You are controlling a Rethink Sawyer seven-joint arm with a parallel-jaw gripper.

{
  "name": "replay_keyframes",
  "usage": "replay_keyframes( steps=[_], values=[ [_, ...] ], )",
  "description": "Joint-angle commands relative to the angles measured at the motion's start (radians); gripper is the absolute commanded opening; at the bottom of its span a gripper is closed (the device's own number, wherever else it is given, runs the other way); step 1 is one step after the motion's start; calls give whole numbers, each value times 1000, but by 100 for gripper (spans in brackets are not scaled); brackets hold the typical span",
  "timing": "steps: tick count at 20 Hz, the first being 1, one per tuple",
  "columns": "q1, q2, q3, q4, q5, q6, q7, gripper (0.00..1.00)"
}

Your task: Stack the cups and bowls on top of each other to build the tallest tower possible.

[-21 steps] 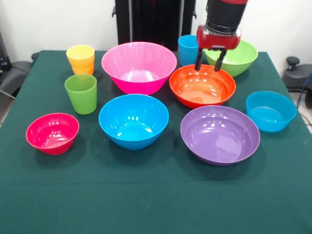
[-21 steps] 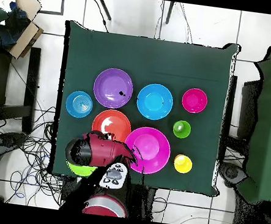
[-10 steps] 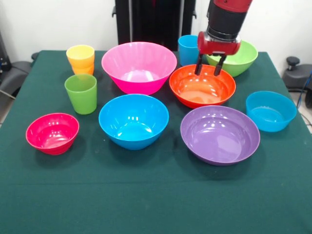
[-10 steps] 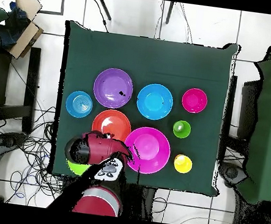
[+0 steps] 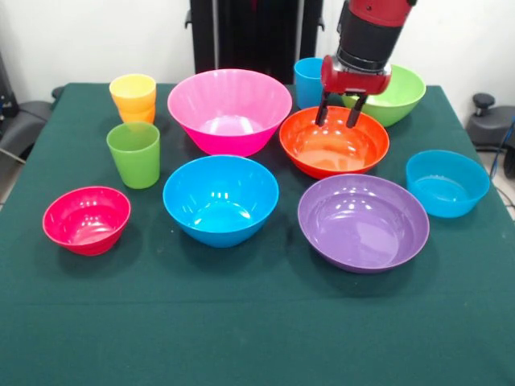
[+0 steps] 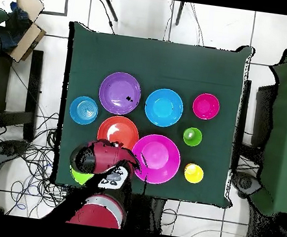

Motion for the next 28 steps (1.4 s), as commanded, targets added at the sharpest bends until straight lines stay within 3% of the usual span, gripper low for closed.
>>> replay_keyframes(
  steps=[1, 5, 8, 12, 18, 28],
  values=[
    [21, 39, 49, -103, 40, -59, 186, 100],
    [24, 24, 48, -99, 34, -37, 185, 100],
    [-35, -21, 120, -55, 3, -64, 168, 100],
    [-52, -78, 160, -10, -7, -58, 169, 100],
    [42, -135, 114, 21, 51, 5, 240, 100],
    [175, -115, 49, -19, 141, 61, 345, 100]
  ],
)
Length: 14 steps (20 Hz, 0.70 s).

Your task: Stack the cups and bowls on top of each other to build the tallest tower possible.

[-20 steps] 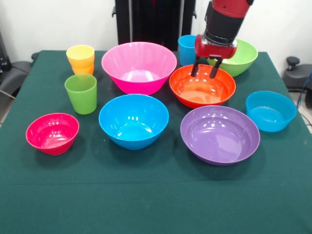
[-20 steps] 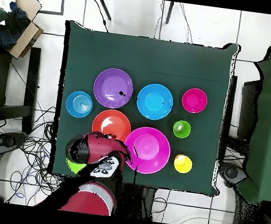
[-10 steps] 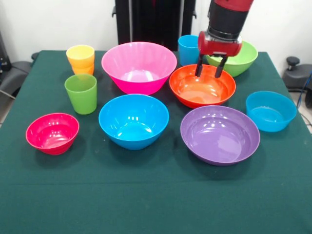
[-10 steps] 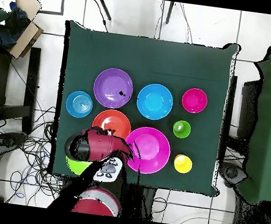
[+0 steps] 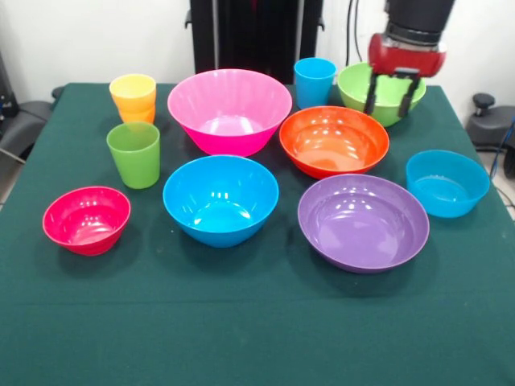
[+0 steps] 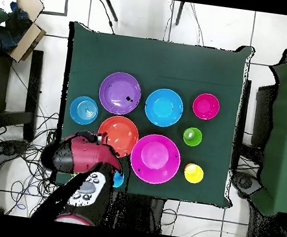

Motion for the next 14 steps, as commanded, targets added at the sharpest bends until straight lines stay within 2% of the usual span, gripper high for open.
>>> replay_keyframes(
  steps=[1, 4, 6, 8, 14],
  values=[
    [76, 8, 41, -15, 77, 65, 234, 100],
    [107, 32, 24, -34, 92, 57, 259, 100],
    [105, 64, 28, -51, 85, 26, 258, 100],
    [85, 93, 45, -68, 67, -7, 247, 100],
    [35, 109, 65, -68, 22, -42, 228, 100]
  ],
)
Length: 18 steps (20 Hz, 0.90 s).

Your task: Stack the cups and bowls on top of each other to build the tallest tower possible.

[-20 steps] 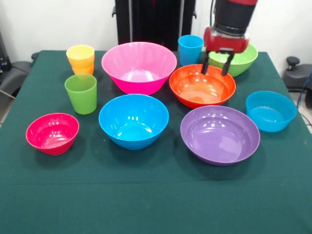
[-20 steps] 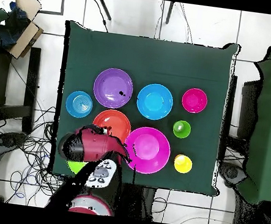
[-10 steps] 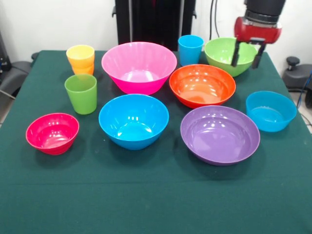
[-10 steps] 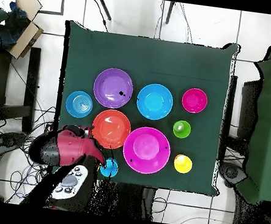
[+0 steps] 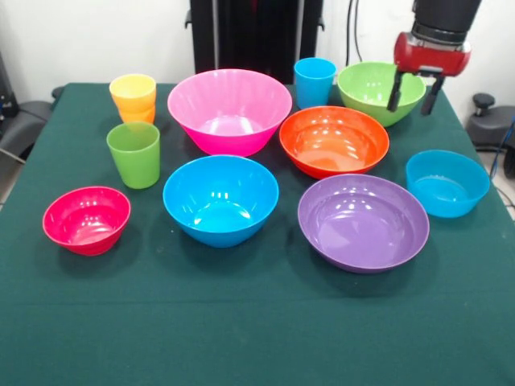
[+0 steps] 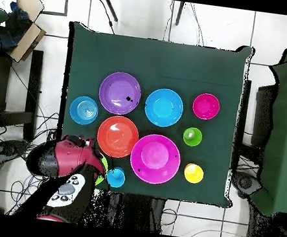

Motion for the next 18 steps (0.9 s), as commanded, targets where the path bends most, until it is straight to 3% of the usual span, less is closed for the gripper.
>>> replay_keyframes(
  steps=[1, 10, 18],
  values=[
    [-54, 75, 79, -63, -27, -46, 109, 100],
    [-68, 111, 81, -78, -40, -91, 103, 100],
    [-45, 149, 36, -137, -31, -52, 89, 100]
  ],
)
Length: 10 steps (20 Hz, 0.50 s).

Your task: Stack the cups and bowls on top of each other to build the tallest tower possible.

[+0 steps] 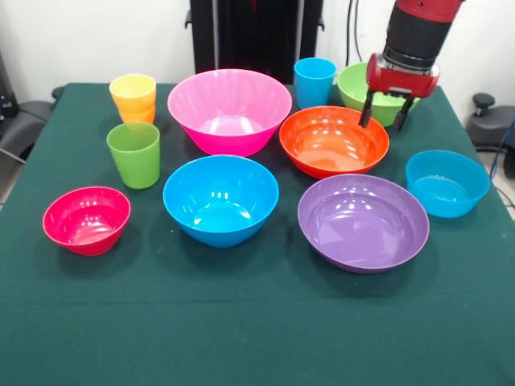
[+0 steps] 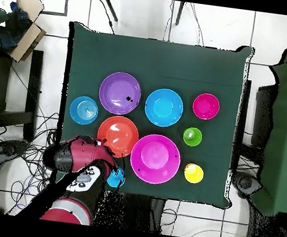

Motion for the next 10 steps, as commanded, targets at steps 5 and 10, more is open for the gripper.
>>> replay_keyframes(
  steps=[5, 10],
  values=[
    [15, 71, 29, -132, -27, -18, 93, 100],
    [21, 94, 17, -162, -22, 1, 89, 100]
  ],
)
